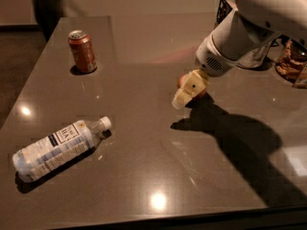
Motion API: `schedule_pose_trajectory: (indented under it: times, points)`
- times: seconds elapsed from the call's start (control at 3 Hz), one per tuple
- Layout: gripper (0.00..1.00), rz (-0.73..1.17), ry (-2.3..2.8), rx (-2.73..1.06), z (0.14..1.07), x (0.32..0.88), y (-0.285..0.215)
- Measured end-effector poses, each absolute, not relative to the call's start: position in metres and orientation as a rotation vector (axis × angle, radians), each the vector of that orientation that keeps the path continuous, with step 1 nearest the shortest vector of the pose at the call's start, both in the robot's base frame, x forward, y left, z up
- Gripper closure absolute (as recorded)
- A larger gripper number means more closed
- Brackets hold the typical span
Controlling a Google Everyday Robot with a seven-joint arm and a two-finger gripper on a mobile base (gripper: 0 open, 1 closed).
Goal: Move apple near blue plastic bottle
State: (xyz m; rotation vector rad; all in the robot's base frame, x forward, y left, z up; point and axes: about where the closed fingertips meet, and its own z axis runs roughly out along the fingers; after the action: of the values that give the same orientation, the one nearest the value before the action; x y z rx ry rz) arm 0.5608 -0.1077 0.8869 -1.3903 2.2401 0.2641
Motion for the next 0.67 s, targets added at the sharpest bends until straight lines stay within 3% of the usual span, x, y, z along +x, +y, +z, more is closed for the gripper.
schedule_pose_trajectory:
  times: [0.33,0.67]
  points:
    - [0.08,0.274,2.246,-1.406,0.8764,0.5591,-0.1034]
    - [0.33,0.279,2.247,-1.411,0.875,0.5609,-0.1046]
